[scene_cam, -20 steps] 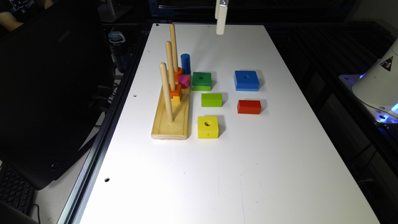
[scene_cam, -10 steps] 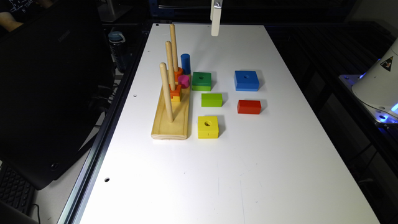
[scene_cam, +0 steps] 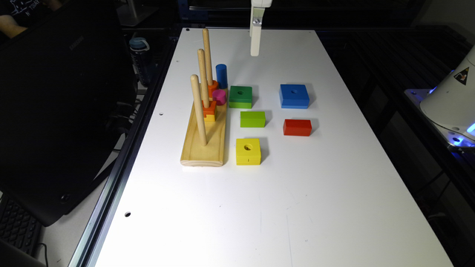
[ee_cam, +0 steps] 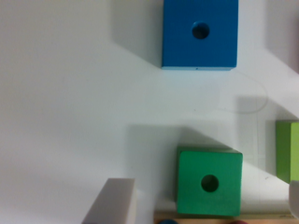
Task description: Pick up green block.
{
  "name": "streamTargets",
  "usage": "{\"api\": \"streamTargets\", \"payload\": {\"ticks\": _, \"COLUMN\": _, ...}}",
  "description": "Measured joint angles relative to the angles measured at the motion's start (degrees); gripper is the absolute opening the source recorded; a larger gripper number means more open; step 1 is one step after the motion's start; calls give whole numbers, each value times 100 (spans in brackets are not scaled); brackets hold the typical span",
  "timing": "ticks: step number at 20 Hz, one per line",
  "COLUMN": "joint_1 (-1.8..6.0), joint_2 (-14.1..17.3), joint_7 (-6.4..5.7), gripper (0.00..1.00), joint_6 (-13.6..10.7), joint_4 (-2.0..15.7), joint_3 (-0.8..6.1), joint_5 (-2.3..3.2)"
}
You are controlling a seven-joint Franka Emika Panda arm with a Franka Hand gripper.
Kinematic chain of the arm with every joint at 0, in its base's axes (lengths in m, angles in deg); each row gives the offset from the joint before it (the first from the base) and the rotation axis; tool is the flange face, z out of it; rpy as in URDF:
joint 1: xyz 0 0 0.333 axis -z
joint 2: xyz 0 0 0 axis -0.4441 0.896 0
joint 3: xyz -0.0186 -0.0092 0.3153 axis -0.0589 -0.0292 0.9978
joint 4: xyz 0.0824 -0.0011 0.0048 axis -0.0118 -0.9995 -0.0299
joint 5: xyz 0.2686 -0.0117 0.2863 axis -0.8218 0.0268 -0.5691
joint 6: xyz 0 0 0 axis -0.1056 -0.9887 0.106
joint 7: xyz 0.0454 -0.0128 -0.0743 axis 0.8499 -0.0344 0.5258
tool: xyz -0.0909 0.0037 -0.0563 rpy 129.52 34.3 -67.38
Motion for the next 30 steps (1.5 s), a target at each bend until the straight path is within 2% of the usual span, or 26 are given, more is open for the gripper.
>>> {"api": "streamTargets", "payload": {"ticks": 5, "joint_1": 0, "joint_2": 39, "joint_7": 0, "gripper": 100, "joint_6": 5, "joint_4": -4, "joint_3": 0, "joint_5": 0}}
{"api": "streamTargets", "payload": {"ticks": 10, "joint_1": 0, "joint_2": 211, "joint_7": 0, "gripper": 100, "joint_6": 160, "joint_4": -6, "joint_3": 2, "joint_5": 0}}
{"api": "streamTargets", "payload": {"ticks": 19, "joint_1": -4, "joint_2": 257, "joint_7": 0, "gripper": 100, "joint_6": 187, "joint_4": -7, "joint_3": 14, "joint_5": 0}}
{"api": "streamTargets", "payload": {"ticks": 25, "joint_1": -4, "joint_2": 464, "joint_7": 0, "gripper": 100, "joint_6": 394, "joint_4": -10, "joint_3": 15, "joint_5": 0}}
{"api": "streamTargets", "payload": {"ticks": 30, "joint_1": -5, "joint_2": 465, "joint_7": 0, "gripper": 100, "joint_6": 397, "joint_4": -9, "joint_3": 15, "joint_5": 0}}
